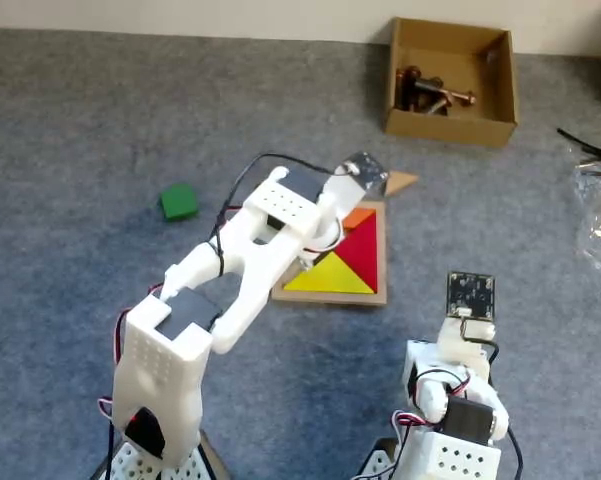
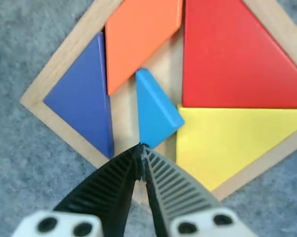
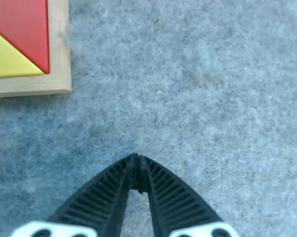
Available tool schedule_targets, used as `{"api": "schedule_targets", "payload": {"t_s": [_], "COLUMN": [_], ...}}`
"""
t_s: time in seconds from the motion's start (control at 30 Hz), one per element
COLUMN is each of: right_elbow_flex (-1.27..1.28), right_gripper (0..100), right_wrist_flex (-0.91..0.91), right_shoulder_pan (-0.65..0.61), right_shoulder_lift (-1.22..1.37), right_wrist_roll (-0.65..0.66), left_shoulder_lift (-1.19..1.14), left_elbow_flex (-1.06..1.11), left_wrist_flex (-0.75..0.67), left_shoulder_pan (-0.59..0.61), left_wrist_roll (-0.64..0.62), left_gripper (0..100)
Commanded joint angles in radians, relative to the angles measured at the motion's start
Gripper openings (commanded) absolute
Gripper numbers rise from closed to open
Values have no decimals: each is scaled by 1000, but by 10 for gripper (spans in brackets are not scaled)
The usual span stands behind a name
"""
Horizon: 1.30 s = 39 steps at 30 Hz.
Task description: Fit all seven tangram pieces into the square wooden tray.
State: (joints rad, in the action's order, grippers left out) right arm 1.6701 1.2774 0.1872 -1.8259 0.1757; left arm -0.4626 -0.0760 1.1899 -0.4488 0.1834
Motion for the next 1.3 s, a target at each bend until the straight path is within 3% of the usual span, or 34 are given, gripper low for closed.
{"api": "schedule_targets", "payload": {"t_s": [0.0,0.33,0.77,1.27], "right_elbow_flex": [110,110,110,110], "right_gripper": [9,9,9,9], "right_wrist_flex": [-30,-30,-30,-30], "right_shoulder_pan": [13,13,13,13], "right_shoulder_lift": [-10,-10,-10,-10], "right_wrist_roll": [-8,-8,-8,-8], "left_shoulder_lift": [64,65,76,76], "left_elbow_flex": [-4,45,-27,-194], "left_wrist_flex": [-14,-149,-147,66], "left_shoulder_pan": [1,4,84,65], "left_wrist_roll": [3,3,3,8], "left_gripper": [5,5,5,5]}}
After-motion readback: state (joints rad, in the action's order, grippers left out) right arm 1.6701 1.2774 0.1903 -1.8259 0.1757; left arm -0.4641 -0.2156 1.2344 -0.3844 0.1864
